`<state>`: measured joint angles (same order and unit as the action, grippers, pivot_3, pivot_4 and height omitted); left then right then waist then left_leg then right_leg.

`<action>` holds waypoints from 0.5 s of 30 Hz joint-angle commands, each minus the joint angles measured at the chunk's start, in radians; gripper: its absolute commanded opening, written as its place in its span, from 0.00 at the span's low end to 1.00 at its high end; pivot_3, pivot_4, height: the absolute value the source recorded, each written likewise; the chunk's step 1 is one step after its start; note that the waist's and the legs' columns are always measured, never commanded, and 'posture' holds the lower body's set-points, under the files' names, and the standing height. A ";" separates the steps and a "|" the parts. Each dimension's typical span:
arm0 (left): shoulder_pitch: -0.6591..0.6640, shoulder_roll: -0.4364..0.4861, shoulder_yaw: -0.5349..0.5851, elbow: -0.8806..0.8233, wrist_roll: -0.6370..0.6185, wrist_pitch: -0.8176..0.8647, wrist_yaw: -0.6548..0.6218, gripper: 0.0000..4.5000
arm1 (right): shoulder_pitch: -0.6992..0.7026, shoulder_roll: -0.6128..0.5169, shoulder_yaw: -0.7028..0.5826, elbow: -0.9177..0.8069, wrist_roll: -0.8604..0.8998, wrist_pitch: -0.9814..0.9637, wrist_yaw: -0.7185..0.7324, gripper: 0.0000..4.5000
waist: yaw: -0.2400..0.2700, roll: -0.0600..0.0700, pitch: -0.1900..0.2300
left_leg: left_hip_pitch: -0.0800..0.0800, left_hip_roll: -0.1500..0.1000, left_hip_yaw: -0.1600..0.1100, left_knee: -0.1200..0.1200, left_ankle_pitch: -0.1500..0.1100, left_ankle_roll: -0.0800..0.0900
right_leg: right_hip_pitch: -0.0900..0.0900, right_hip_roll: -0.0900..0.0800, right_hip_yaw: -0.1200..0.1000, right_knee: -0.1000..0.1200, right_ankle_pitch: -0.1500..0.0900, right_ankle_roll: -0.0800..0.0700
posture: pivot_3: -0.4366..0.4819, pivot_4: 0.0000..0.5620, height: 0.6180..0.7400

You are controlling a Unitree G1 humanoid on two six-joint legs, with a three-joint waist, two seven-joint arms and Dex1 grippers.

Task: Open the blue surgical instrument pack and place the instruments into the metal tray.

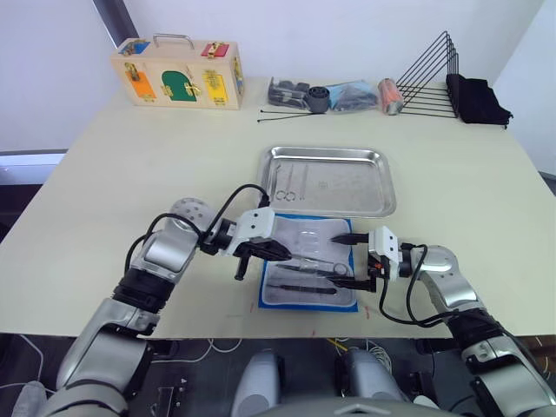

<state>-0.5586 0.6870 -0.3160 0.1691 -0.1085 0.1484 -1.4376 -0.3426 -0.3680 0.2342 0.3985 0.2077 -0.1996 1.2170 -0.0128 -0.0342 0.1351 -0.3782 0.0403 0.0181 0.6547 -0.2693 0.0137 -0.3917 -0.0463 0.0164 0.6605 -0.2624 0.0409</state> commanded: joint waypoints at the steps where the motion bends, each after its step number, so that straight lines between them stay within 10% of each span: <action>1: -0.012 0.022 0.022 -0.038 -0.017 -0.001 -0.014 0.01 | 0.054 -0.005 0.043 0.070 -0.047 0.038 0.004 1.00 | 0.000 0.000 0.000 | 0.000 0.000 0.000 0.000 0.000 0.000 | 0.000 0.000 0.000 0.000 0.000 0.000 | 0.48 0.27 1.00; 15: -0.005 0.132 0.056 -0.066 -0.045 0.004 -0.064 0.01 | 0.056 -0.002 0.044 0.070 -0.047 0.039 0.004 1.00 | 0.000 0.000 0.000 | 0.000 0.000 0.000 0.000 0.000 0.000 | 0.000 0.000 0.000 0.000 0.000 0.000 | 0.48 0.27 1.00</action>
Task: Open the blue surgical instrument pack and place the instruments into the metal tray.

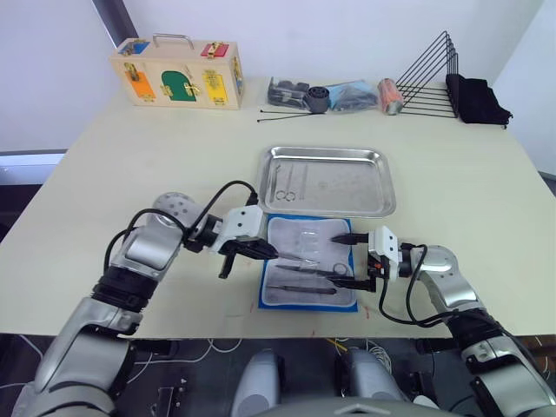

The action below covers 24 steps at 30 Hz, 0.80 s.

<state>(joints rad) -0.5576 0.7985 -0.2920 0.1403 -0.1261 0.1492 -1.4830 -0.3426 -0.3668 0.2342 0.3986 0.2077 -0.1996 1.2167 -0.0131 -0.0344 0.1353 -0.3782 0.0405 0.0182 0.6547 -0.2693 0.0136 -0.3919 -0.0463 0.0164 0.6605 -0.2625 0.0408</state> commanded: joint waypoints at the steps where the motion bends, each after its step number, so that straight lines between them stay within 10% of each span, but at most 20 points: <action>1: -0.005 0.026 0.035 -0.040 -0.029 0.005 -0.023 0.01 | 0.056 -0.003 0.044 0.069 -0.047 0.039 0.004 1.00 | 0.000 0.000 0.000 | 0.000 0.000 0.000 0.000 0.000 0.000 | 0.000 0.000 0.000 0.000 0.000 0.000 | 0.48 0.27 1.00; 24: -0.016 0.197 0.123 -0.065 -0.107 0.038 -0.108 0.01 | 0.058 0.005 0.049 0.072 -0.048 0.036 0.004 1.00 | -0.001 0.000 0.000 | 0.000 0.000 0.000 0.000 0.000 0.000 | 0.000 0.000 0.000 0.000 0.000 0.000 | 0.48 0.27 1.00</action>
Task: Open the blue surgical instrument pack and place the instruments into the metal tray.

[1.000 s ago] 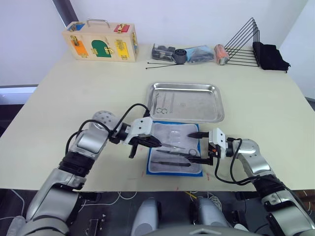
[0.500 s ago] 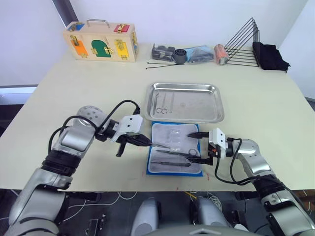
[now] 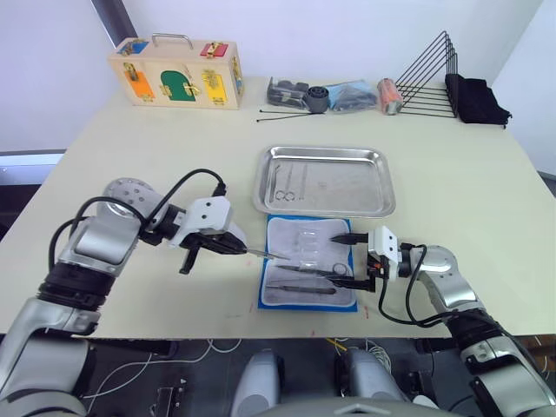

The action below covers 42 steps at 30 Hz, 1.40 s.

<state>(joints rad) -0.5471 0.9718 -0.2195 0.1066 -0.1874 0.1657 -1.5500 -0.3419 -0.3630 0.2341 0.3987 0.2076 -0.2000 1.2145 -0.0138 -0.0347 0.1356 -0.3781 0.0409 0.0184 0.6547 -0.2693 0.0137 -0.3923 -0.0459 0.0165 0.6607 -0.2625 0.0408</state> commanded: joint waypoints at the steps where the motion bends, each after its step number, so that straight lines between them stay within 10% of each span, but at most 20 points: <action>1: -0.034 0.022 0.064 -0.033 -0.069 0.049 -0.040 0.01 | 0.057 0.001 0.050 0.073 -0.049 0.036 0.007 1.00 | 0.000 0.000 0.000 | 0.000 0.000 0.000 0.000 0.000 0.000 | 0.000 0.000 0.000 0.000 0.000 0.000 | 0.48 0.27 1.00; 9: -0.071 -0.038 0.144 -0.092 -0.204 0.264 0.074 0.01 | 0.049 0.004 0.052 0.080 -0.051 0.033 0.011 1.00 | -0.001 -0.001 0.000 | 0.000 0.000 0.000 0.000 0.000 0.000 | 0.000 0.000 0.000 0.000 0.000 0.000 | 0.48 0.27 1.00; 22: -0.120 -0.440 0.189 -0.206 -0.122 0.562 0.805 0.01 | 0.048 0.002 0.050 0.087 -0.055 0.029 0.014 1.00 | -0.001 -0.002 -0.001 | 0.000 0.000 -0.005 0.000 0.000 0.000 | 0.001 0.000 0.001 0.001 0.000 0.000 | 0.48 0.27 1.00; 42: -0.123 -0.982 0.121 -0.024 0.123 0.446 1.471 0.01 | 0.052 -0.009 0.049 0.077 -0.054 0.035 0.026 1.00 | 0.003 -0.002 -0.001 | 0.001 -0.001 -0.006 0.000 0.000 0.000 | 0.001 -0.001 0.001 0.000 0.001 0.000 | 0.48 0.27 1.00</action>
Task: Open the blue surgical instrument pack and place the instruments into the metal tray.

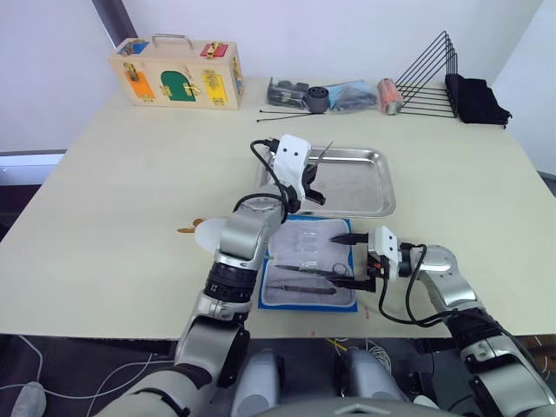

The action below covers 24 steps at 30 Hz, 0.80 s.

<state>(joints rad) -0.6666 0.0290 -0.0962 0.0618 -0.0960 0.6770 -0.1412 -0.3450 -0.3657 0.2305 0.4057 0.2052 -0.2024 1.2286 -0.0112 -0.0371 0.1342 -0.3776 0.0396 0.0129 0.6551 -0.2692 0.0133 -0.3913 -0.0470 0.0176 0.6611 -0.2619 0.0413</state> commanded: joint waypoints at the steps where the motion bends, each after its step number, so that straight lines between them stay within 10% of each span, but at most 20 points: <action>1: -0.001 -0.054 0.003 0.036 0.038 -0.074 0.088 0.01 | 0.055 -0.004 0.052 0.070 -0.050 0.038 0.011 1.00 | 0.000 0.000 0.000 | 0.000 0.000 0.000 0.000 0.000 0.000 | 0.000 0.000 0.000 0.000 0.000 0.000 | 0.48 0.27 1.00; 24: -0.034 -0.170 0.046 0.252 0.095 -0.091 0.269 0.01 | 0.072 0.000 0.059 0.050 -0.051 0.045 0.004 1.00 | -0.001 0.000 0.000 | 0.000 -0.001 0.001 0.000 0.000 0.000 | 0.000 0.000 -0.001 -0.001 0.000 0.000 | 0.48 0.27 1.00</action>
<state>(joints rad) -0.6853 -0.1326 -0.0477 0.3225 -0.0097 0.5939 0.1182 -0.3393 -0.3651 0.2304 0.3975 0.2052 -0.2011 1.2243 -0.0122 -0.0370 0.1342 -0.3781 0.0391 0.0138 0.6549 -0.2692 0.0133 -0.3913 -0.0470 0.0163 0.6605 -0.2619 0.0413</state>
